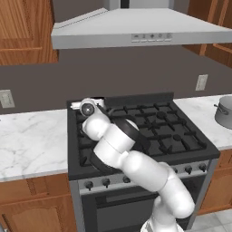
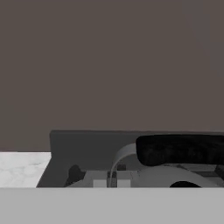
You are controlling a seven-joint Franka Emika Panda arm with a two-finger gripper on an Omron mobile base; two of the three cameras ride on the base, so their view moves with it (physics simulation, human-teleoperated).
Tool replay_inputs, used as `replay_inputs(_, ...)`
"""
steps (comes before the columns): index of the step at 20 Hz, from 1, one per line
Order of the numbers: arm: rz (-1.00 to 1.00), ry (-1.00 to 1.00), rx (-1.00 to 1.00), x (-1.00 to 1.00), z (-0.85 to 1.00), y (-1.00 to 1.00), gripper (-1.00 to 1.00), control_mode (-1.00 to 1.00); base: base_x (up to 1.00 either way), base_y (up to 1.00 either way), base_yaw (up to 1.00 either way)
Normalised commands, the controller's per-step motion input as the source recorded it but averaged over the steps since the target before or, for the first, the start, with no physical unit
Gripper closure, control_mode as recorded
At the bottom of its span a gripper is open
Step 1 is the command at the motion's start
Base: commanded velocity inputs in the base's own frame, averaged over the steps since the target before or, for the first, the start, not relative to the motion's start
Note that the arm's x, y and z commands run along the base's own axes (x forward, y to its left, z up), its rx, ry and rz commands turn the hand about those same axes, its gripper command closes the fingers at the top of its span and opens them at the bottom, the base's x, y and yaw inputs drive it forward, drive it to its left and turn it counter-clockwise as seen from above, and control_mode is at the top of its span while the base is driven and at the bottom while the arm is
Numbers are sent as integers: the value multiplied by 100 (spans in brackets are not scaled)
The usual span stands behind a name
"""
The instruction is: Pick the kettle from the cabinet and place it on a stove burner. Then pick the pot from the counter and place it on another stove burner. Finally, turn both burners on.
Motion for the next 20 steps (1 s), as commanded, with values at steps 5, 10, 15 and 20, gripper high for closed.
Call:
replay_inputs(5, 0, 1, 0, 25, -14, 9, 100, -100, 0, 0, 0)
replay_inputs(10, 0, 1, 0, 27, -15, 12, 100, -100, 0, 0, 0)
replay_inputs(15, 0, 1, 0, 27, -13, 11, 100, -100, 0, 0, 0)
replay_inputs(20, 0, 1, 0, 26, -14, 9, 100, -100, 0, 0, 0)
